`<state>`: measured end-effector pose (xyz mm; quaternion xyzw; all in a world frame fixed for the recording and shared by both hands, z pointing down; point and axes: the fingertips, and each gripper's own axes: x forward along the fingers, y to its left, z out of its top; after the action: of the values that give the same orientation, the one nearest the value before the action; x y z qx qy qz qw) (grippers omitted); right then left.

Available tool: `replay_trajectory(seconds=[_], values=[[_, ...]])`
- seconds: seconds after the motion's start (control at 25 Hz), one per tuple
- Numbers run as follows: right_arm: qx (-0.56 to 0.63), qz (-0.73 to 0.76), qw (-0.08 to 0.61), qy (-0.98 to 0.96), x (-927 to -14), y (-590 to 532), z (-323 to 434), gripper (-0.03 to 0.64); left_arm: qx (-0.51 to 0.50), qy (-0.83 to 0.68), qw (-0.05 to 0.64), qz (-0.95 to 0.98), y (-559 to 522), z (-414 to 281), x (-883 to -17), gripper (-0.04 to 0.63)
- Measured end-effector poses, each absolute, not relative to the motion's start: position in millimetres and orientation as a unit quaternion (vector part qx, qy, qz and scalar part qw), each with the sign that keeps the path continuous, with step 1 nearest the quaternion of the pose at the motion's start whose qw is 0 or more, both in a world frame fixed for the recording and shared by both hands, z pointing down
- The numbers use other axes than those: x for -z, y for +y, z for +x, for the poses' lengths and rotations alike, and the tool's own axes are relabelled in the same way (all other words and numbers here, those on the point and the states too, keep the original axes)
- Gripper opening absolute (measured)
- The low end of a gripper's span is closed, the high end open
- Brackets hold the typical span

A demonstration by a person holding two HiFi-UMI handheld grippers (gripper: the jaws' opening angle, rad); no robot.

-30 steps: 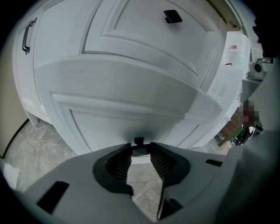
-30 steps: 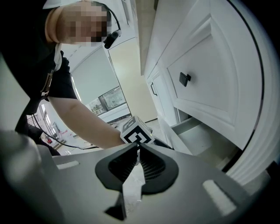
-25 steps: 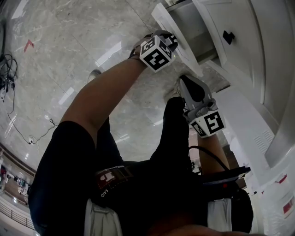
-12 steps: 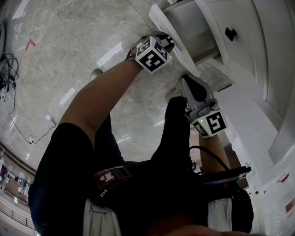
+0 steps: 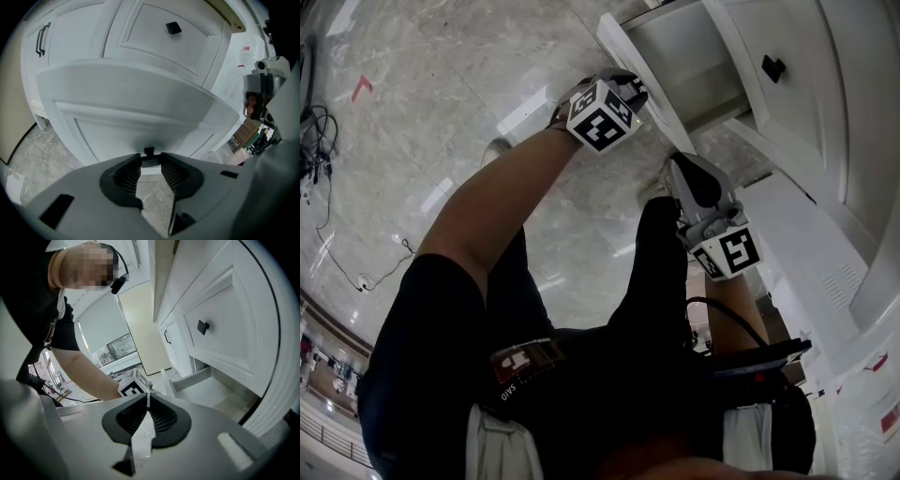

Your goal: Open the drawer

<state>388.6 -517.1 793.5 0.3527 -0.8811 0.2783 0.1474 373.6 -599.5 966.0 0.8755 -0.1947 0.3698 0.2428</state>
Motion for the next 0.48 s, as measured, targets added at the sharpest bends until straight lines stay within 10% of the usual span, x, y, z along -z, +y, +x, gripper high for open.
replay_trajectory(seconds=[0.48], values=[[-0.278,0.348,0.148,-0.883,-793,-516,381,-0.009,-0.374,-0.193,0.243,0.874,-584,354,-967,0.137]])
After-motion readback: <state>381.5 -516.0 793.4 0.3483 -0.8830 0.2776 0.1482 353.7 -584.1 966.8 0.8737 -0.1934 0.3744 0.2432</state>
